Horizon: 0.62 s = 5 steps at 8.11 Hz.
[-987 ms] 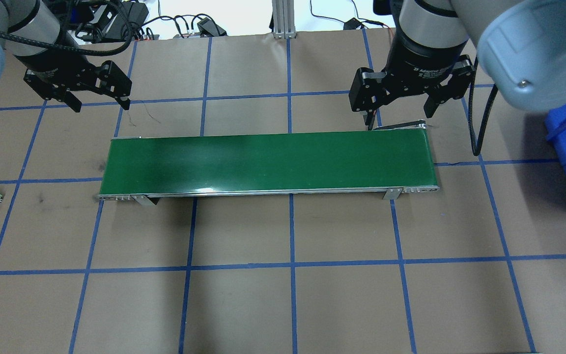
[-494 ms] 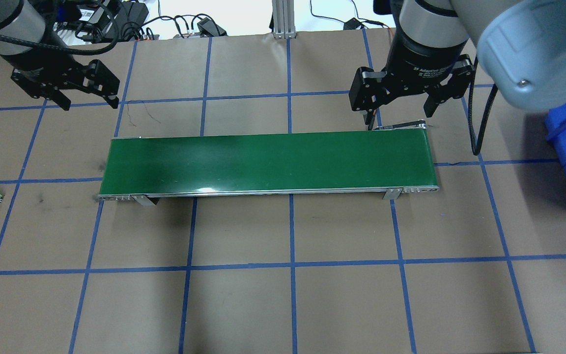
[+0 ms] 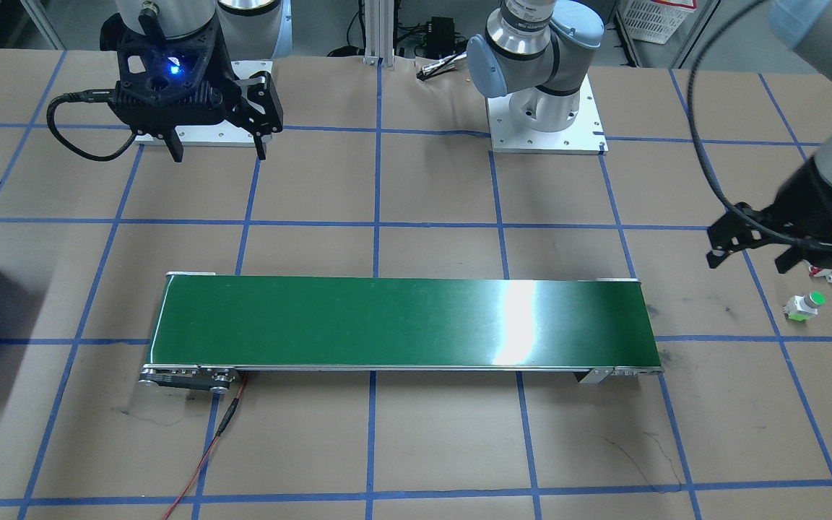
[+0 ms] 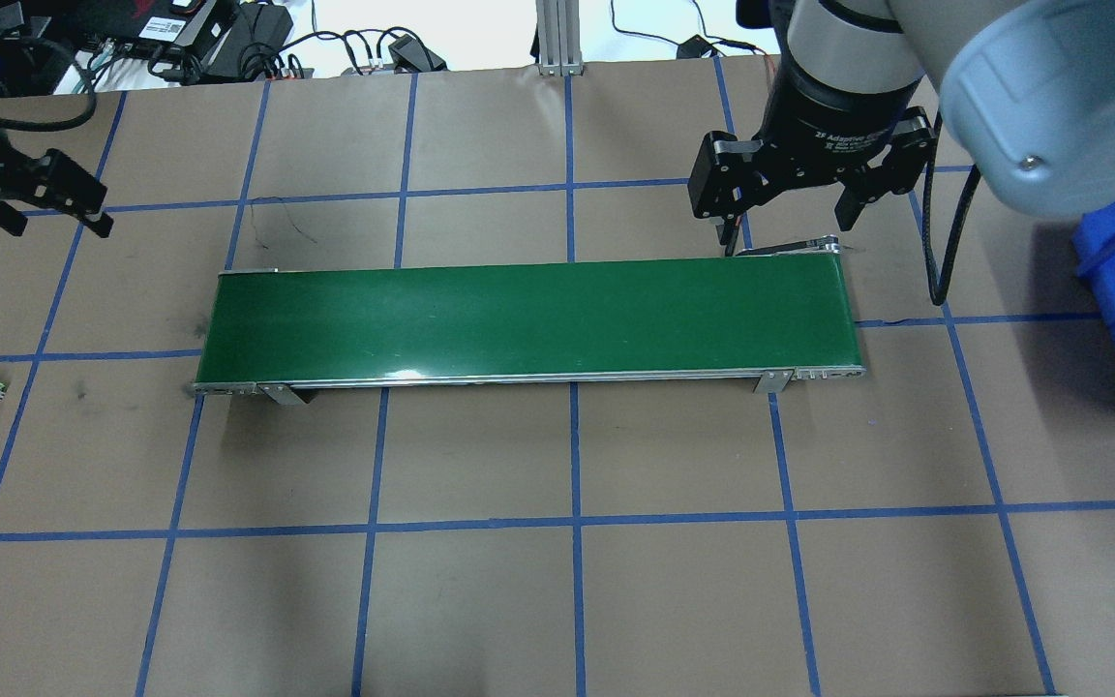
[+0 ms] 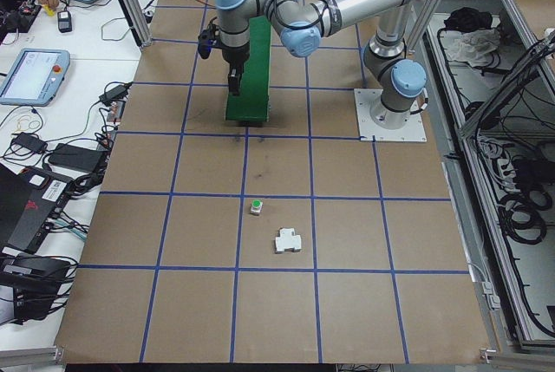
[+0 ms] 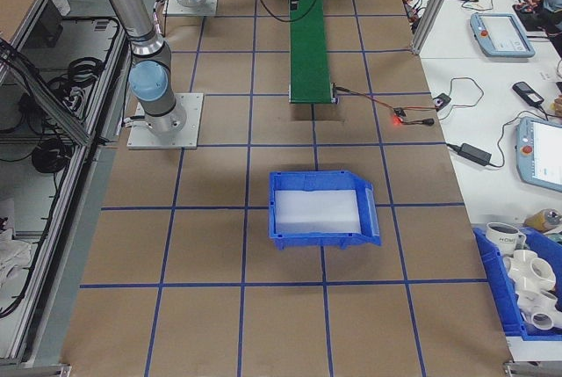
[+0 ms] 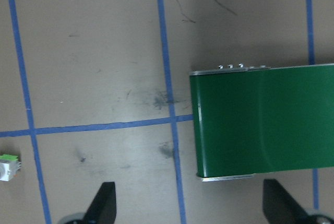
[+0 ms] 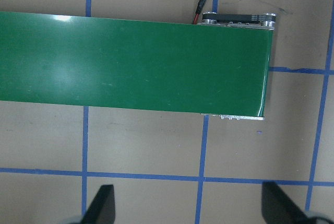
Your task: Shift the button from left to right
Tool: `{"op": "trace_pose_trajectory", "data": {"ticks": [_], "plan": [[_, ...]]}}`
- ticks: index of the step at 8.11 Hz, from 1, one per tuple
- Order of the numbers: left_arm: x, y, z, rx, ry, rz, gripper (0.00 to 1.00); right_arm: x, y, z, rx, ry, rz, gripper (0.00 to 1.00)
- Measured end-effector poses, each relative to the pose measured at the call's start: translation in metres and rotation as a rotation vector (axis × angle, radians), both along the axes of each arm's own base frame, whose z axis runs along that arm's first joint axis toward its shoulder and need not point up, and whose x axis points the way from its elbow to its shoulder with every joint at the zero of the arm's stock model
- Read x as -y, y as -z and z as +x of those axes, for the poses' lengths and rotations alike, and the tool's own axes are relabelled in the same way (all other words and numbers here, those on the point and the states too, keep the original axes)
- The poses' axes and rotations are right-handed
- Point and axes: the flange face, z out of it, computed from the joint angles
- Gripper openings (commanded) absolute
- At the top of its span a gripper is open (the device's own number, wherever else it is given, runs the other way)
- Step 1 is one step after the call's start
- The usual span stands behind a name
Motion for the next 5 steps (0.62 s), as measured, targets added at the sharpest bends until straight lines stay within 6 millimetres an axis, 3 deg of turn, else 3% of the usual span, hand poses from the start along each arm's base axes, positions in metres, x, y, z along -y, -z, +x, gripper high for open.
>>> {"op": "trace_pose_trajectory", "data": {"ticks": [5], "plan": [[-0.018, 0.079, 0.191, 0.013, 0.120, 0.020, 1.00, 0.001, 0.002, 0.000, -0.001, -0.001, 0.004, 1.00]]}}
